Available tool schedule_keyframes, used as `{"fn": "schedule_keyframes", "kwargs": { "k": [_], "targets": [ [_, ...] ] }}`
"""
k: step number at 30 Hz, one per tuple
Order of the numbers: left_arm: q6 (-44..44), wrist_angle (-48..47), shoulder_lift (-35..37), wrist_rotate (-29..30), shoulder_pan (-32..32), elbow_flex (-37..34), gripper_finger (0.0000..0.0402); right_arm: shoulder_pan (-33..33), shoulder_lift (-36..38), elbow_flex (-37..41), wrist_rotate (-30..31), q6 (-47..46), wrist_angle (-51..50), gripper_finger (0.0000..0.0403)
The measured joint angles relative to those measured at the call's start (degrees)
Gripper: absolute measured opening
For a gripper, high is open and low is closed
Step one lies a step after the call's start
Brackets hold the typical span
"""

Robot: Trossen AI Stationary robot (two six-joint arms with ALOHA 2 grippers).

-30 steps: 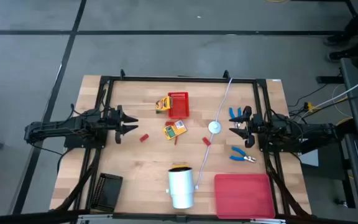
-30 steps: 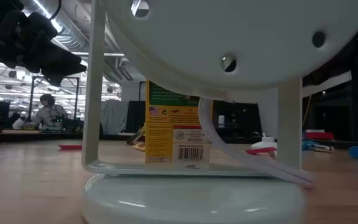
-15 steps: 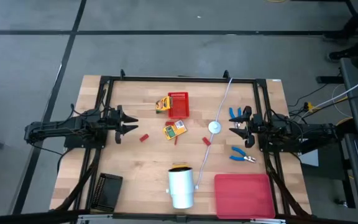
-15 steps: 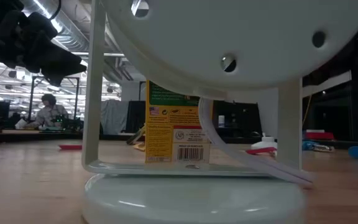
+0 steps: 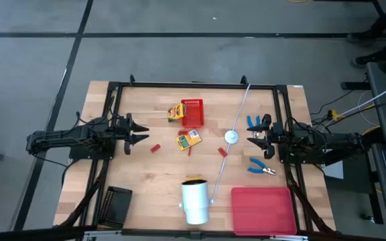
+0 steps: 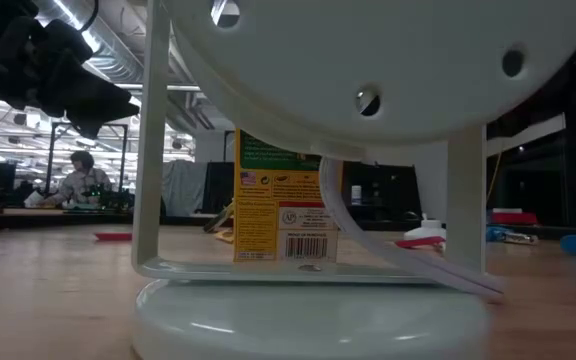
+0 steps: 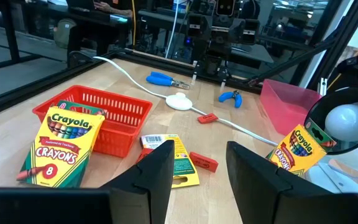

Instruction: Pick & Place School Supplies

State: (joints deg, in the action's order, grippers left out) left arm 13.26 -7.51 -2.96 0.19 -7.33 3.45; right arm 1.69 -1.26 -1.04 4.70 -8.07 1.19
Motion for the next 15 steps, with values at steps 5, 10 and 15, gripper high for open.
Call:
{"fn": "schedule_keyframes", "kwargs": {
  "k": [5, 10, 15],
  "targets": [
    [0.02, 0.0, 0.01, 0.0, 0.0, 0.01, 0.0143, 0.02, 0.0, 0.0, -0.01, 0.01, 0.0, 0.0212],
    [-0.01, 0.01, -0.01, 0.0, 0.0, 0.02, 0.0143, 0.0, 0.0, 0.0, -1.56, -8.8, 2.3, 0.0212],
    [-0.01, -0.02, 0.01, 0.0, 0.0, 0.02, 0.0143, 0.0, -0.63, 0.0, -2.22, -38.23, 0.87, 0.0212]
  ]
}}
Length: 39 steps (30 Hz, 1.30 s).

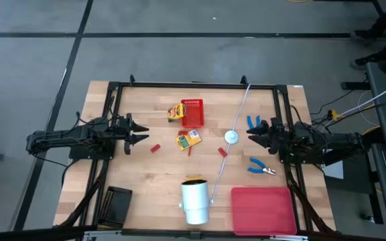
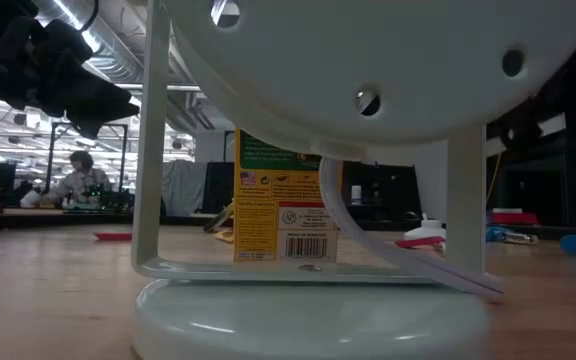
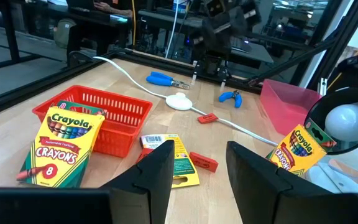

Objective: Pick & Place School Supplies
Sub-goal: Put the yellow box crayon into the black bin

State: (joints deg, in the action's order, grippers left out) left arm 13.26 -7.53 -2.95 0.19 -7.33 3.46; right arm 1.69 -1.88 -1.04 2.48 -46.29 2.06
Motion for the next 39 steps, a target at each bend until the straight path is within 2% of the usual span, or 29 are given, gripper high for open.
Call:
{"fn": "schedule_keyframes", "kwargs": {
  "k": [6, 10, 14, 18, 22, 25, 28, 29, 31, 34, 36, 39],
  "targets": [
    [0.02, 0.02, -0.01, 0.02, 0.0, 0.0, 0.0143, 0.03, -3.43, 0.0, -8.44, -24.19, -0.75, 0.0212],
    [0.01, 0.0, -0.01, 0.01, 0.0, -0.01, 0.0143, 0.03, -4.06, 0.0, -14.35, -26.69, 2.09, 0.0212],
    [0.02, 0.01, 0.0, 0.0, 0.0, -0.01, 0.0143, 0.17, -4.07, 0.0, -15.63, -28.6, 8.5, 0.0212],
    [0.02, 0.01, 0.0, 0.01, 0.0, -0.01, 0.0143, 1.41, -4.07, 0.0, -9.22, -28.09, 17.06, 0.0212],
    [-3.07, 2.13, -0.02, 1.28, 0.0, -0.12, 0.0143, 3.05, -4.07, 0.0, 3.07, -23.98, 25.43, 0.0212],
    [5.42, 8.02, 0.01, 1.62, 0.09, -0.09, 0.0143, 4.1, -4.47, 0.0, 12.9, -17.91, 30.41, 0.0212],
    [14.97, 11.96, 0.01, 1.84, 0.11, -0.09, 0.0143, 4.73, -5.14, 0.0, 20.25, -14.18, 34.94, 0.0212],
    [16.67, 13.26, 0.0, 3.05, 0.11, -0.1, 0.0143, 5.0, -5.62, 0.0, 21.65, -12.86, 36.59, 0.0212],
    [20.6, 18.4, -0.08, 9.11, -0.02, -0.11, 0.0143, 5.64, -7.09, -0.69, 23.73, -9.35, 39.58, 0.0212],
    [27.94, 26.6, 0.03, 15.85, -0.02, -0.07, 0.0143, 6.59, -10.47, -4.63, 26.91, -2.94, 40.14, 0.0212],
    [28.32, 32.83, 0.05, 16.51, -0.02, -0.07, 0.0143, 7.03, -13.65, -8.47, 27.51, 2.01, 40.21, 0.0212],
    [26.62, 41.1, 0.05, 14.32, -0.02, -0.04, 0.0143, 7.52, -19.14, -15.52, 26.42, 8.88, 40.41, 0.0212]
  ]
}}
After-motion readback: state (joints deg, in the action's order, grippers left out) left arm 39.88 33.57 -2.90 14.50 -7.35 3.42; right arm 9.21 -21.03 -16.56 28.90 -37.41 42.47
